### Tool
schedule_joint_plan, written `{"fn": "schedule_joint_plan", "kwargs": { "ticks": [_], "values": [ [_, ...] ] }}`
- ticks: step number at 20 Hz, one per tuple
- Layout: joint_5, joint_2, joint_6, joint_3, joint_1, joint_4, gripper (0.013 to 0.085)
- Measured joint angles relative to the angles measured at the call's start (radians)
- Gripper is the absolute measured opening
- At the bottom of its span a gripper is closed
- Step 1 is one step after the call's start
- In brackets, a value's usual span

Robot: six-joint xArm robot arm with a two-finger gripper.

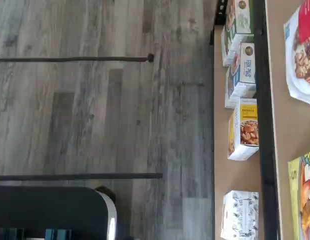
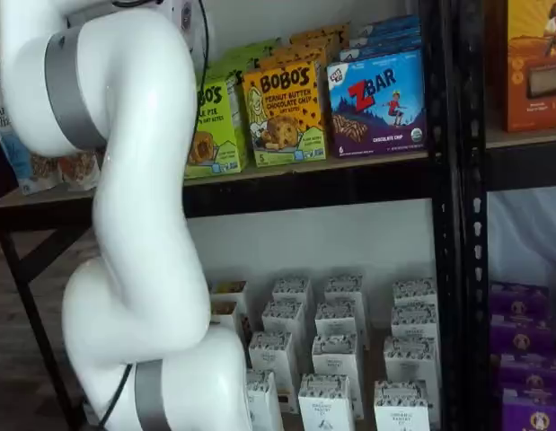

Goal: Pick the green box on the top shelf, the fourth from the left

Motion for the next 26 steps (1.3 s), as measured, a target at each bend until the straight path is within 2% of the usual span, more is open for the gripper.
{"fn": "schedule_joint_plan", "kwargs": {
  "ticks": [2, 6, 21, 26],
  "values": [
    [-0.028, -0.010, 0.003, 0.015, 0.016, -0.038, 0.0850],
    [-0.048, -0.012, 0.001, 0.029, 0.019, -0.050, 0.0850],
    [-0.042, 0.003, -0.006, 0.006, -0.001, -0.007, 0.0850],
    [-0.071, 0.001, -0.007, 0.006, -0.005, 0.008, 0.0850]
  ]
}}
